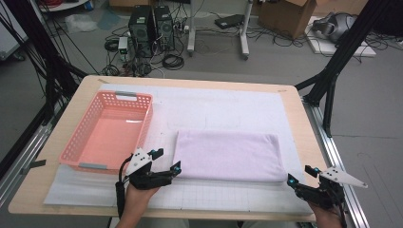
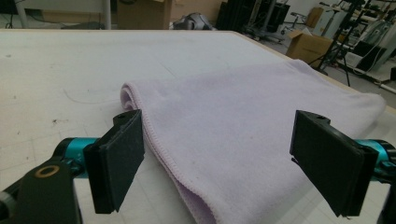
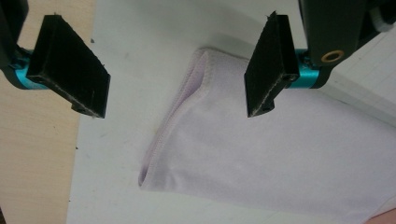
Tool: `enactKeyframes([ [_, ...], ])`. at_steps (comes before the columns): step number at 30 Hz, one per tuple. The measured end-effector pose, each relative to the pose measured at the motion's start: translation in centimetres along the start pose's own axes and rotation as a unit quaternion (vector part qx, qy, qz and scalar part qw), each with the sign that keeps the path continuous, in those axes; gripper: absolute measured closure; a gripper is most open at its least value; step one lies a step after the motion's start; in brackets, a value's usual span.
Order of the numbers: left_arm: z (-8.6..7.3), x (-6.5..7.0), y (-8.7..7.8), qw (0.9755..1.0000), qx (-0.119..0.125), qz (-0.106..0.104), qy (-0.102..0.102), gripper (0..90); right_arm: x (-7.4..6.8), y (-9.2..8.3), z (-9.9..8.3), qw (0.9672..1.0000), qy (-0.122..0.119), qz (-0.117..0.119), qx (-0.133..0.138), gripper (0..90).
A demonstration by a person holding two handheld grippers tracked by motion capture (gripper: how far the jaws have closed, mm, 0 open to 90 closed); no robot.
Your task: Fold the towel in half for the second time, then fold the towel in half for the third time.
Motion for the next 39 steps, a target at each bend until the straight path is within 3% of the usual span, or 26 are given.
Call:
enactKeyframes([
  [28, -0.6, -0.2, 0.7, 0.9997, -0.021, 0.006, -0.008, 20.0, 0.1, 0.6, -0.5, 0.9999, 0.003, 0.006, -0.015, 21.7],
  [34, -0.9, -0.2, 0.9, 0.9993, -0.034, 0.003, -0.013, 22.2, -0.2, 1.1, -0.4, 0.9996, -0.003, 0.016, -0.022, 21.4],
  [39, -1.7, -0.5, 1.3, 0.9973, -0.066, 0.015, -0.029, 29.3, -0.6, 1.3, -0.3, 0.9993, 0.0, 0.029, -0.025, 18.3],
])
Point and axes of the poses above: each handheld gripper's, and its own axes: y roughly forward along the jaws, z roughly out of its top, x roughly to its right, the point moved 7 cm from there along y, roughly forward along the jaws, and after that the axes turned 10 degrees about -z, right-handed, at the moved point
